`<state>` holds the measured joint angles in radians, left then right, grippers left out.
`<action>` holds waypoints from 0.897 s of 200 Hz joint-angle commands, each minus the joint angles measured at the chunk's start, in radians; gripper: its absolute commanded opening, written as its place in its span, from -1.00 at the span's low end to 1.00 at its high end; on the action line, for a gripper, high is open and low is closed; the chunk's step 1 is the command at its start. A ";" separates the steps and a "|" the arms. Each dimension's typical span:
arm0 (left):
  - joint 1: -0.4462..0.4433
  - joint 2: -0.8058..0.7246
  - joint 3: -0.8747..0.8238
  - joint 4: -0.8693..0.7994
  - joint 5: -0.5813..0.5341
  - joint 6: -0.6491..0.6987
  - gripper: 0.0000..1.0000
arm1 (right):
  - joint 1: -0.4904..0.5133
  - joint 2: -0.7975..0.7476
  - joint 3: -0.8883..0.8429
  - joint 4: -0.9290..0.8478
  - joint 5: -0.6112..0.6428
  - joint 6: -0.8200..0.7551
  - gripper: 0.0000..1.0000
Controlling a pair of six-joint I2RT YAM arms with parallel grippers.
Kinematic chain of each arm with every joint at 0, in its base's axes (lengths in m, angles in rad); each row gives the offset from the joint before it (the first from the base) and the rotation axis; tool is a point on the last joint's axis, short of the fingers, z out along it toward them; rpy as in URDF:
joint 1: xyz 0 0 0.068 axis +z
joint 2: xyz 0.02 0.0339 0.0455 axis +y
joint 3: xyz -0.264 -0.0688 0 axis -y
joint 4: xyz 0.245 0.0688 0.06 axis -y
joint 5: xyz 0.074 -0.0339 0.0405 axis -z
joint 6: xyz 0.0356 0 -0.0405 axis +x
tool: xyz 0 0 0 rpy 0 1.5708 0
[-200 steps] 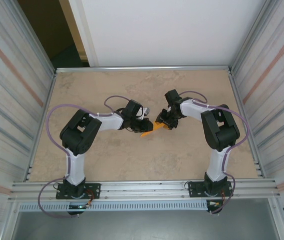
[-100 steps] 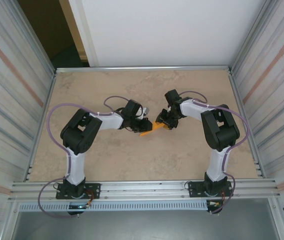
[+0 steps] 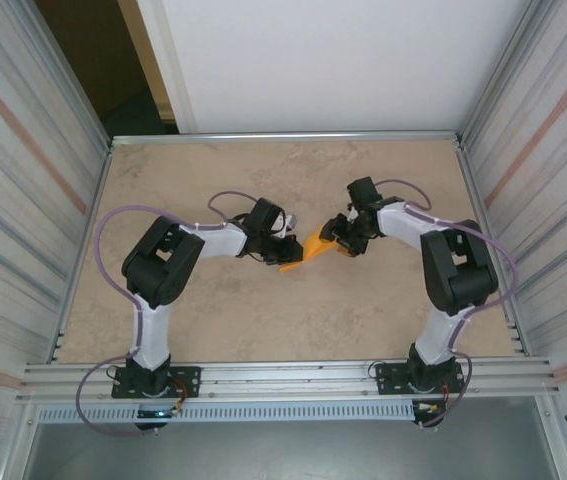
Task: Fold a paper plane with a square sheet of paper (pick it up from the middle)
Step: Fold the wing for the fifth time at the center of the table.
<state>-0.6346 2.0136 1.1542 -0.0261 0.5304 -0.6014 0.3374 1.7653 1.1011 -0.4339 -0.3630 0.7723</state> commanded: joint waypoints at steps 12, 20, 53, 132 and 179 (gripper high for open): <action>0.004 0.040 -0.004 -0.085 -0.012 0.023 -0.76 | 0.029 -0.123 -0.068 0.063 -0.015 -0.056 0.02; 0.004 0.039 -0.003 -0.086 -0.013 0.023 -0.76 | 0.042 -0.130 -0.079 0.088 -0.026 -0.064 -0.03; 0.004 0.040 0.001 -0.089 -0.015 0.026 -0.78 | 0.099 -0.080 -0.051 0.123 -0.034 -0.079 -0.43; 0.001 0.040 0.000 -0.092 -0.012 0.025 -0.82 | 0.129 0.107 0.034 0.154 -0.073 -0.059 -0.83; 0.001 0.040 -0.003 -0.098 -0.013 0.022 -0.83 | 0.118 0.137 0.028 0.152 -0.061 -0.053 -0.84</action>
<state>-0.6338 2.0159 1.1576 -0.0338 0.5312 -0.5983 0.4595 1.8729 1.1057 -0.2760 -0.4229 0.7208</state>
